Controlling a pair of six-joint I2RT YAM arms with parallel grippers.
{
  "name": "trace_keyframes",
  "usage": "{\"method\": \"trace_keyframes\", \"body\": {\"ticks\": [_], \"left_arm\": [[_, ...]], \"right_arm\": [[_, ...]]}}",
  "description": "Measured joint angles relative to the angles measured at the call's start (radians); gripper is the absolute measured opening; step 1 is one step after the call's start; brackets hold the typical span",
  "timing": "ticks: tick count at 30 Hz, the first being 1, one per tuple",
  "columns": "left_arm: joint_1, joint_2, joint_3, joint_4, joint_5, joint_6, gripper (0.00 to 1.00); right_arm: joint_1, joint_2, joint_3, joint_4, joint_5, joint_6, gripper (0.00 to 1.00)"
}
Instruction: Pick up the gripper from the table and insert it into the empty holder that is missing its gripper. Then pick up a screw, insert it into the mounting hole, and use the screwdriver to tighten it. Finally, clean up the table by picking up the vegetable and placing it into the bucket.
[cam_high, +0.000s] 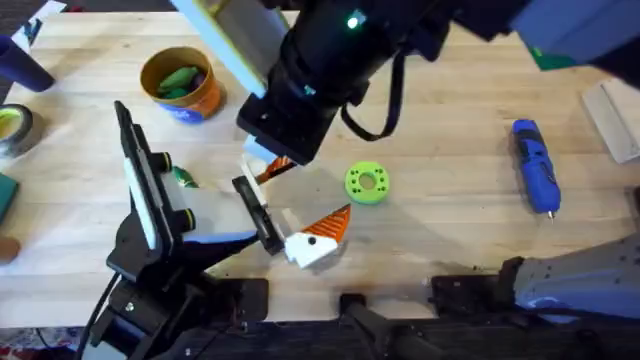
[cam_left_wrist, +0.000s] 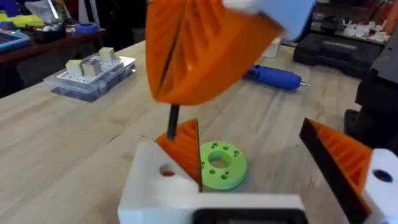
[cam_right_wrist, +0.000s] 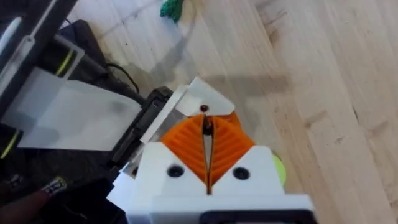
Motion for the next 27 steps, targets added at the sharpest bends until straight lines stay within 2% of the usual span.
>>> {"method": "trace_keyframes", "body": {"ticks": [9,27], "left_arm": [[0.000,0.000,0.000,0.000,0.000,0.000,0.990],[0.000,0.000,0.000,0.000,0.000,0.000,0.990]], "right_arm": [[0.009,0.050,0.000,0.000,0.013,-0.024,0.007],[0.009,0.052,0.001,-0.019,0.013,-0.025,0.007]]}}
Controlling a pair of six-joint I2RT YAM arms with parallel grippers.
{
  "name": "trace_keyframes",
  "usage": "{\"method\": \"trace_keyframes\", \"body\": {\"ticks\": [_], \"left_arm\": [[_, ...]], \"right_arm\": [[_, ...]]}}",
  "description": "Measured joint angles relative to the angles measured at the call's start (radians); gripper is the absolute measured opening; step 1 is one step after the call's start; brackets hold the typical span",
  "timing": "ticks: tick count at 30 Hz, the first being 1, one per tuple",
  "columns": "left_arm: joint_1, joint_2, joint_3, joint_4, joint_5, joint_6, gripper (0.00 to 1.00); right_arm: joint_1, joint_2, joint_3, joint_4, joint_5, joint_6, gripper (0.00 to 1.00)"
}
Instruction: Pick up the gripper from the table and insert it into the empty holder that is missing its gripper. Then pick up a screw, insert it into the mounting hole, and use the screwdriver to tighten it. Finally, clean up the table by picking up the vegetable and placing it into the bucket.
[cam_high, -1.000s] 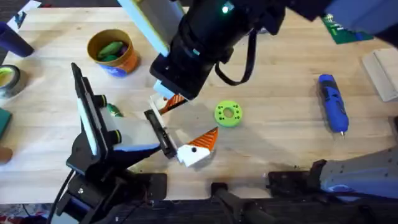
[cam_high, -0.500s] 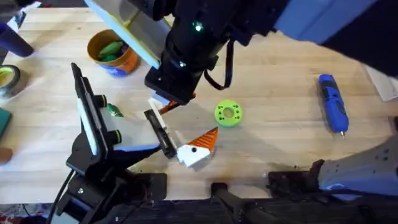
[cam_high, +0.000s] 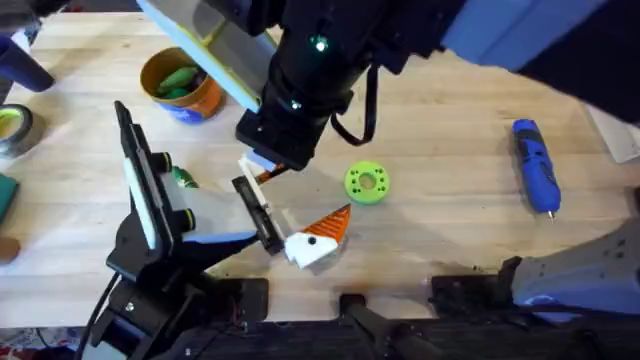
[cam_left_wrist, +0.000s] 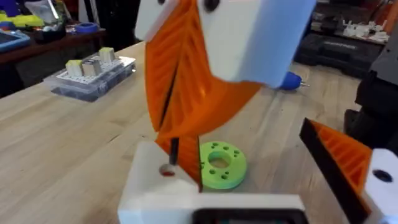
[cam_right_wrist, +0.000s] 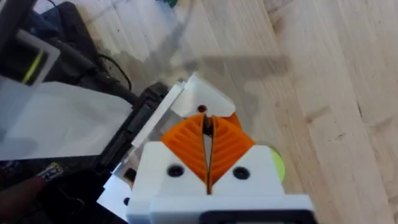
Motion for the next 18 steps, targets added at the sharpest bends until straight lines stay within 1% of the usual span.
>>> {"method": "trace_keyframes", "body": {"ticks": [18], "left_arm": [[0.000,0.000,0.000,0.000,0.000,0.000,0.990]], "right_arm": [[0.000,0.000,0.000,0.020,-0.008,-0.004,0.007]]}}
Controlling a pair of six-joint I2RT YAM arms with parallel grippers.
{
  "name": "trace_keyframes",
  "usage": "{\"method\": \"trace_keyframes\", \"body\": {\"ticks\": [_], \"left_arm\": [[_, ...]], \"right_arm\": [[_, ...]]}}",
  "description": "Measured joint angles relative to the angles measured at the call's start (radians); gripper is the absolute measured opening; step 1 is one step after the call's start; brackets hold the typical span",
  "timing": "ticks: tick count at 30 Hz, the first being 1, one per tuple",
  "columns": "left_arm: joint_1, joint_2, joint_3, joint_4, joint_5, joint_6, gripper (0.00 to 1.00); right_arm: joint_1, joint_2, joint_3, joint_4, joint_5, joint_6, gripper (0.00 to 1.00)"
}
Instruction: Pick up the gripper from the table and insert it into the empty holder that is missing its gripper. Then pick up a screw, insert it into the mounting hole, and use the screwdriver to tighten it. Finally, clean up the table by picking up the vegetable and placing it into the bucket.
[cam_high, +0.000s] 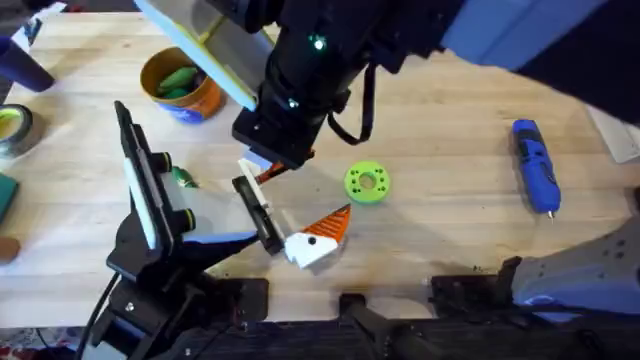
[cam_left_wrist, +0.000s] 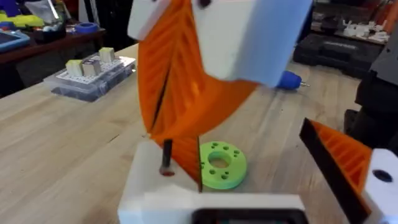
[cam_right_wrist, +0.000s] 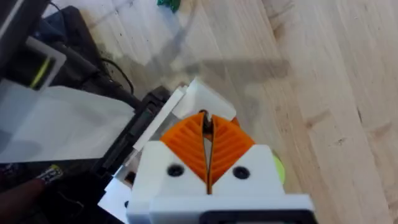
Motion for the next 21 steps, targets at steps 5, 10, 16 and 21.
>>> {"method": "trace_keyframes", "body": {"ticks": [5,10,16,21], "left_arm": [[0.000,0.000,0.000,0.000,0.000,0.000,0.990],[0.000,0.000,0.000,-0.001,-0.003,-0.007,0.990],[0.000,0.000,0.000,0.000,-0.003,-0.007,0.990],[0.000,0.000,0.000,-0.001,-0.004,-0.013,0.990]], "right_arm": [[0.000,0.009,0.000,-0.003,0.000,0.000,0.007],[0.000,0.027,0.000,-0.008,0.000,0.000,0.007],[0.000,0.027,0.000,-0.009,0.000,0.000,0.007],[0.000,0.033,0.004,-0.011,-0.005,0.000,0.007]]}}
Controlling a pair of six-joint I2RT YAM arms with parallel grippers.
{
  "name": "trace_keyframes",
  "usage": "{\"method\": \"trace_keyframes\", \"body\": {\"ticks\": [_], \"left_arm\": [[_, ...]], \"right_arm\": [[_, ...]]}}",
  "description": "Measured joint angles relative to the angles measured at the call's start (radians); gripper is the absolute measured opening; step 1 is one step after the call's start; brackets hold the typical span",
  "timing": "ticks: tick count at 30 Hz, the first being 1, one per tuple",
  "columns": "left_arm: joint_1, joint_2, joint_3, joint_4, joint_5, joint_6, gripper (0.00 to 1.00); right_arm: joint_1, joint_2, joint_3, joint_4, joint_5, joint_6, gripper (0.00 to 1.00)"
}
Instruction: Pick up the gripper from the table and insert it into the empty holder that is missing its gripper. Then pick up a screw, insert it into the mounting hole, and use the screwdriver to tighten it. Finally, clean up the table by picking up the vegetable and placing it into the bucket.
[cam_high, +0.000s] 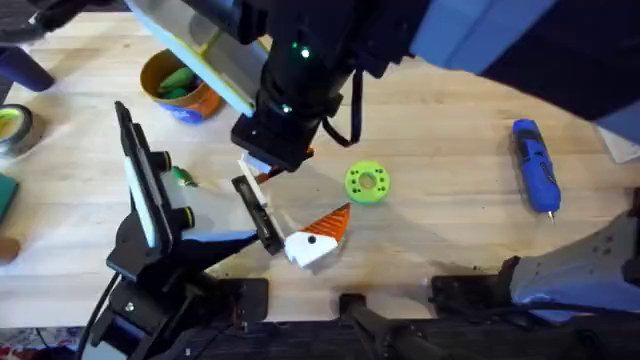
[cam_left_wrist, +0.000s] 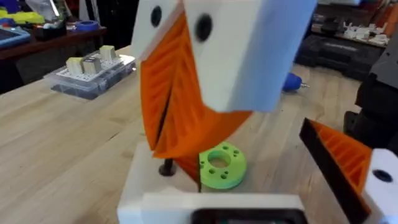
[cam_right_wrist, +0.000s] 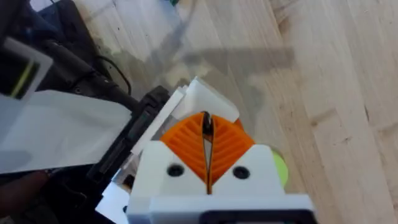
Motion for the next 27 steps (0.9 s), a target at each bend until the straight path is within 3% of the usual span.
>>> {"method": "trace_keyframes", "body": {"ticks": [27], "left_arm": [[0.000,0.000,0.000,0.001,0.001,-0.005,0.990]], "right_arm": [[0.000,0.026,0.006,0.016,-0.022,-0.046,0.007]]}}
